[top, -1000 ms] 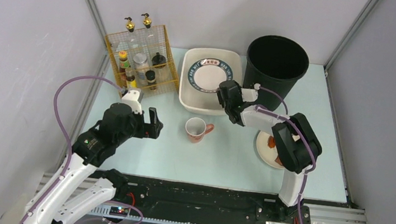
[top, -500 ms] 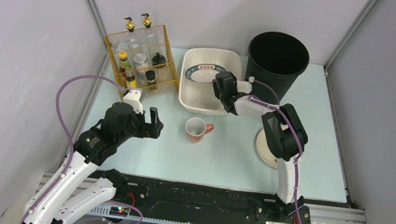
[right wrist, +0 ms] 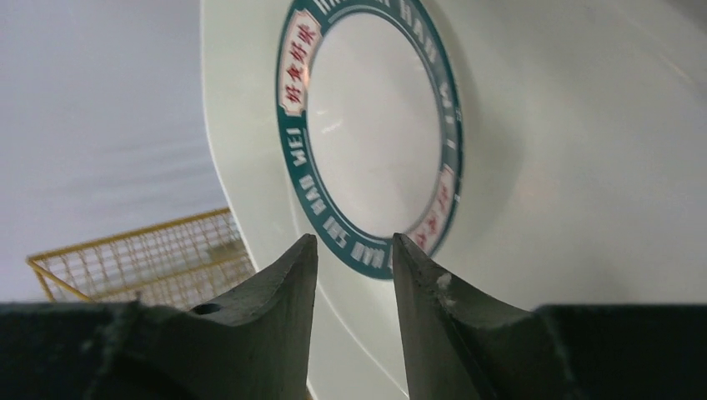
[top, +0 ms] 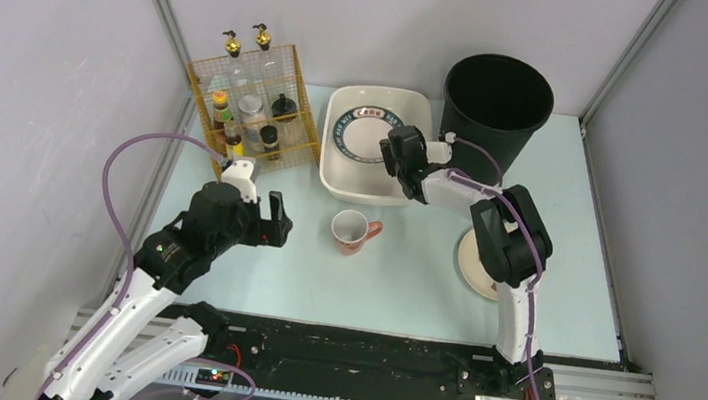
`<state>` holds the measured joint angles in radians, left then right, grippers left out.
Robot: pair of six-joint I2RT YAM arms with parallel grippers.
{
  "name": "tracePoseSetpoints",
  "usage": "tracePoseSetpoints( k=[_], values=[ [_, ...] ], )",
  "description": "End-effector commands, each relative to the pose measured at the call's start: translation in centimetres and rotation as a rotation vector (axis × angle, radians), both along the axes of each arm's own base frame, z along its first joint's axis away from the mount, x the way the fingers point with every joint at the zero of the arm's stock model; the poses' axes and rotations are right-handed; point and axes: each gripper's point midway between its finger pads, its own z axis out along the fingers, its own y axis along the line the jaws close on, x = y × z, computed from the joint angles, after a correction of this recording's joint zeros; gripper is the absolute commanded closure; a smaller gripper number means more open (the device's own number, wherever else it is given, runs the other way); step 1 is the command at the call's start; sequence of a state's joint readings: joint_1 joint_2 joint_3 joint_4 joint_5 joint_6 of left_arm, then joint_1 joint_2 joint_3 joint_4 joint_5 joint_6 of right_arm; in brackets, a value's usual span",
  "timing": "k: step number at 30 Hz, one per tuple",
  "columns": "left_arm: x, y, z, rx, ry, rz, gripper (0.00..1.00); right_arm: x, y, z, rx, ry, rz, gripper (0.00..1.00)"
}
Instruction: Clear the kitchen counter
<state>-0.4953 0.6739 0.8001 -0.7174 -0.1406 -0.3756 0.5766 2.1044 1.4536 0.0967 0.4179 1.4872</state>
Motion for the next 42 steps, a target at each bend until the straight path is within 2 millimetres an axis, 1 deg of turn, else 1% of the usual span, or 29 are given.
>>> tracePoseSetpoints(
  k=[1, 2, 3, 4, 5, 6, 7, 9, 10, 11, 12, 13, 14, 15, 16, 17, 18, 19, 20, 21, 22, 23, 26, 30, 42],
  values=[
    [0.1, 0.2, 0.2, 0.001, -0.017, 0.014, 0.02, -2.0, 0.1, 4.5, -0.058, -0.092, 0.091, 0.56],
    [0.1, 0.2, 0.2, 0.000, -0.018, 0.014, 0.02, -2.7, 0.4, 5.8, -0.084, -0.123, 0.127, 0.55],
    [0.1, 0.3, 0.3, -0.001, -0.020, 0.016, 0.02, -3.3, 0.6, 5.9, -0.099, -0.136, 0.151, 0.54],
    [0.1, 0.3, 0.3, -0.002, -0.022, 0.016, 0.02, -3.9, 0.7, 7.3, -0.125, -0.170, 0.186, 0.53],
    [0.1, 0.3, 0.3, -0.001, -0.022, 0.017, 0.02, -4.5, 0.8, 7.5, -0.142, -0.180, 0.210, 0.52],
    [0.1, 0.3, 0.4, -0.001, -0.024, 0.016, 0.02, -5.1, 1.0, 8.8, -0.172, -0.211, 0.254, 0.51],
    [0.1, 0.3, 0.4, -0.003, -0.026, 0.018, 0.02, -5.8, 1.2, 9.0, -0.190, -0.214, 0.291, 0.51],
    [0.1, 0.4, 0.5, -0.002, -0.029, 0.019, 0.02, -7.2, 1.2, 11.2, -0.248, -0.255, 0.351, 0.49],
    [0.1, 0.4, 0.5, -0.003, -0.030, 0.019, 0.01, -7.8, 1.0, 11.1, -0.309, -0.255, 0.388, 0.48],
    [0.1, 0.3, 0.5, -0.003, -0.029, 0.019, 0.02, -8.7, 1.2, 12.4, -0.324, -0.280, 0.416, 0.48],
    [0.1, 0.4, 0.5, -0.002, -0.029, 0.019, 0.02, -9.3, 1.0, 12.4, -0.389, -0.284, 0.454, 0.47],
    [0.1, 0.4, 0.5, -0.002, -0.029, 0.018, 0.02, -10.2, 1.3, 13.4, -0.408, -0.307, 0.482, 0.46],
    [0.1, 0.4, 0.5, -0.002, -0.029, 0.019, 0.02, -10.8, 1.1, 13.2, -0.465, -0.304, 0.518, 0.46],
    [0.0, 0.3, 0.5, -0.004, -0.029, 0.017, 0.02, -11.7, 1.3, 14.0, -0.476, -0.323, 0.547, 0.45],
    [0.0, 0.3, 0.6, -0.005, -0.030, 0.018, 0.02, -12.4, 1.1, 13.4, -0.527, -0.306, 0.586, 0.45],
    [0.1, 0.3, 0.6, -0.005, -0.031, 0.019, 0.02, -13.3, 1.1, 13.8, -0.537, -0.313, 0.611, 0.45],
    [0.1, 0.4, 0.5, -0.004, -0.030, 0.020, 0.02, -13.9, 0.8, 13.4, -0.575, -0.299, 0.639, 0.44],
    [0.1, 0.4, 0.5, -0.005, -0.029, 0.020, 0.02, -14.7, 0.7, 13.7, -0.587, -0.307, 0.656, 0.44],
    [0.1, 0.3, 0.5, -0.005, -0.029, 0.020, 0.02, -15.2, 0.4, 13.3, -0.622, -0.297, 0.683, 0.44],
    [0.1, 0.4, 0.5, -0.004, -0.029, 0.020, 0.02, -16.0, 0.6, 13.4, -0.629, -0.304, 0.713, 0.43],
    [0.1, 0.4, 0.5, -0.003, -0.027, 0.021, 0.02, -16.7, 0.6, 12.9, -0.658, -0.291, 0.749, 0.43],
    [0.1, 0.4, 0.5, -0.003, -0.026, 0.021, 0.02, -17.2, 0.7, 12.9, -0.673, -0.297, 0.784, 0.44],
    [0.1, 0.4, 0.5, -0.002, -0.028, 0.021, 0.02, -19.0, 1.0, 11.6, -0.713, -0.274, 0.895, 0.45],
    [0.1, 0.4, 0.5, -0.003, -0.029, 0.025, 0.02, -20.2, 1.1, 9.9, -0.774, -0.247, 0.992, 0.46],
    [0.2, 0.5, 0.3, 0.006, -0.021, 0.028, 0.02, -21.6, 2.8, 5.4, -0.804, -0.170, 1.141, 0.49]
  ],
)
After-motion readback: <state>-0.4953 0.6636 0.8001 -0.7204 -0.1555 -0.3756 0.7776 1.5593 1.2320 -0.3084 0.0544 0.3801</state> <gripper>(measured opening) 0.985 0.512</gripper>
